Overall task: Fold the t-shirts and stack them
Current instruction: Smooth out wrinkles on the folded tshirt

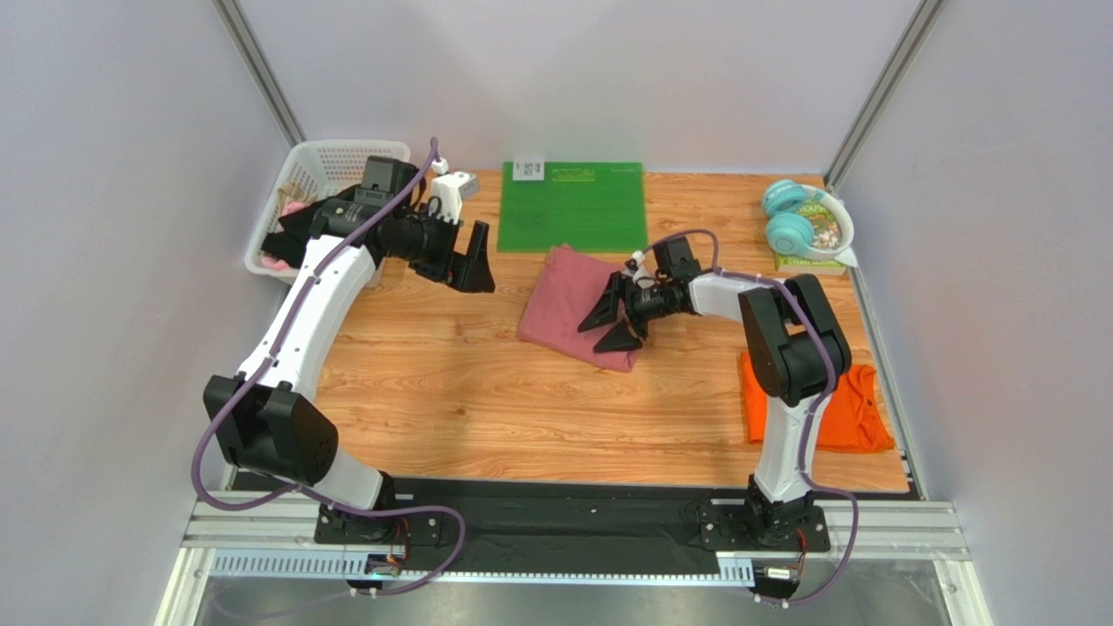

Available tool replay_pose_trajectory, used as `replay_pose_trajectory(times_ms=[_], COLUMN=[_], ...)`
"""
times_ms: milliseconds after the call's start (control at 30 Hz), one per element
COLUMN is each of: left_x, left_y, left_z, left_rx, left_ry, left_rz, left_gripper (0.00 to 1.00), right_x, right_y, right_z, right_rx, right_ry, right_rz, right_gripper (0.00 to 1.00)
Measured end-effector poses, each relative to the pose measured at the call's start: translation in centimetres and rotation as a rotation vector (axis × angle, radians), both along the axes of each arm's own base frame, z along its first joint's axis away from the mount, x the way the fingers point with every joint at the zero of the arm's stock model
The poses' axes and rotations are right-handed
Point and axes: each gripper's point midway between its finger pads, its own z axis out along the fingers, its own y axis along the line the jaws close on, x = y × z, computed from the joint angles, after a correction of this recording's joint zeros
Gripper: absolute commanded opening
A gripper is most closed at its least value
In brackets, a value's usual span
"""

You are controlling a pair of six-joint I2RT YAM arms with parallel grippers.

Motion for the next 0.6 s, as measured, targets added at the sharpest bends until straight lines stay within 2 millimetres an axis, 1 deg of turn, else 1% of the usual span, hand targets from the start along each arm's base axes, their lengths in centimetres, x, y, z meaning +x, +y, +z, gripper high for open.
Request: replay_pose_trajectory(times_ms=[67,100,133,233,267,300,333,400,433,500,533,600], left_x=[0.1,0.1,0.2,0.3,0.3,0.3,0.3,0.3,0.3,0.3,0.3,0.3], left_y=[0.0,0.0,0.0,0.0,0.0,0.0,0.0,0.0,0.0,0.0,0.0,0.0], left_z=[0.3,0.5,0.7,0.9,1.0,0.9,0.9,0.8,0.8,0.7,0.7,0.6], left_rx=[0.0,-0.001,-0.002,-0.003,-0.003,-0.003,-0.002,-0.002,-0.001,0.0,0.0,0.002], left_ry=[-0.008,-0.012,-0.017,-0.024,-0.024,-0.023,-0.022,-0.019,-0.017,-0.015,-0.014,-0.012], left_rz=[-0.001,-0.001,-0.002,-0.003,-0.003,-0.003,-0.003,-0.002,-0.002,-0.002,-0.002,-0.001], left_gripper=[1.0,1.0,1.0,1.0,1.0,1.0,1.0,1.0,1.0,1.0,1.0,1.0], right_x=[0.8,1.7,2.4,4.4,4.6,5.2,5.0,4.9,4.9,4.4,3.9,3.2], right_y=[0.4,0.9,1.3,3.5,4.3,5.0,6.2,7.8,8.6,9.5,9.9,10.3], right_z=[2.0,3.6,4.9,9.1,9.7,10.5,10.5,9.5,8.3,5.5,3.7,0.6], right_rx=[0.01,0.025,0.039,0.091,0.103,0.118,0.128,0.135,0.132,0.112,0.096,0.065], right_ry=[-0.031,-0.068,-0.102,-0.217,-0.238,-0.261,-0.271,-0.258,-0.237,-0.179,-0.139,-0.072], right_rz=[-0.008,-0.009,-0.007,0.017,0.028,0.034,0.057,0.085,0.097,0.115,0.123,0.134], right_gripper=[0.63,0.63,0.63,0.63,0.63,0.63,0.63,0.63,0.63,0.63,0.63,0.63])
